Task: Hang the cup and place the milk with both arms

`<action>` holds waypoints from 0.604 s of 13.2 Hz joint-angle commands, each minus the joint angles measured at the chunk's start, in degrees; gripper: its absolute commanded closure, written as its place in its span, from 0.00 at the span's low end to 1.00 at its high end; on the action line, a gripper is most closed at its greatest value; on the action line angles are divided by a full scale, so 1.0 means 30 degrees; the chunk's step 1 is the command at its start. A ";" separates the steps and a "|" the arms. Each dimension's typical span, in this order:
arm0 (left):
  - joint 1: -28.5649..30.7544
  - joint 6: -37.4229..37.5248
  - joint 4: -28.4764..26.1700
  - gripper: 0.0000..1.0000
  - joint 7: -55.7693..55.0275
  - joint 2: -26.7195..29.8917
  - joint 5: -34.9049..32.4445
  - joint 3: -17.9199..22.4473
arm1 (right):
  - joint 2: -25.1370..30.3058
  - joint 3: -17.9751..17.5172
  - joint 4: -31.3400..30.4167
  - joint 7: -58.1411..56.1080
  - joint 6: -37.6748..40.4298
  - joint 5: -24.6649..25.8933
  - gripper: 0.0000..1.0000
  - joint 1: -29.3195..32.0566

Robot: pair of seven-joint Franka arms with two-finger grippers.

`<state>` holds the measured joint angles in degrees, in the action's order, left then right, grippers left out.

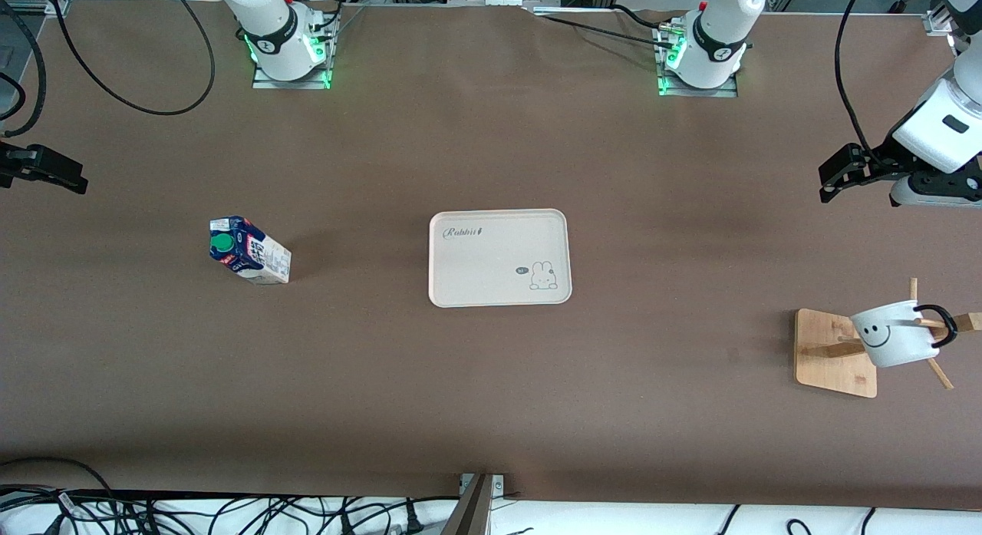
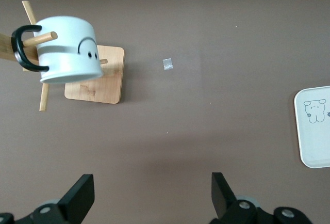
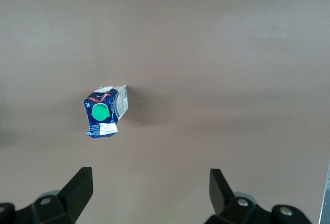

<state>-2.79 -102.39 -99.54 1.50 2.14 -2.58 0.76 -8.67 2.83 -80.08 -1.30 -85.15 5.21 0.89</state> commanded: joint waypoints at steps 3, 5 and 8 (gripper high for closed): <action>0.0053 -0.0353 -0.0393 0.00 0.0203 0.0428 -0.0165 -0.0079 | 0.0254 0.0464 -0.0084 -0.0125 -0.0590 -0.0241 0.00 0.0231; 0.0053 -0.0295 -0.0393 0.00 0.0232 0.0428 -0.0282 -0.0079 | 0.0253 0.0435 -0.0084 -0.0153 -0.0912 -0.0124 0.00 0.0202; 0.0053 -0.0265 -0.0364 0.00 0.0233 0.0370 -0.0311 -0.0079 | 0.0136 0.0464 -0.0084 -0.0153 -0.1060 -0.0182 0.00 0.0202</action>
<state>-2.79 -102.58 -99.55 1.50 2.15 -2.58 0.72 -8.64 4.37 -80.07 -1.30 -87.68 5.21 1.11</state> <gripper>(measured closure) 0.000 0.000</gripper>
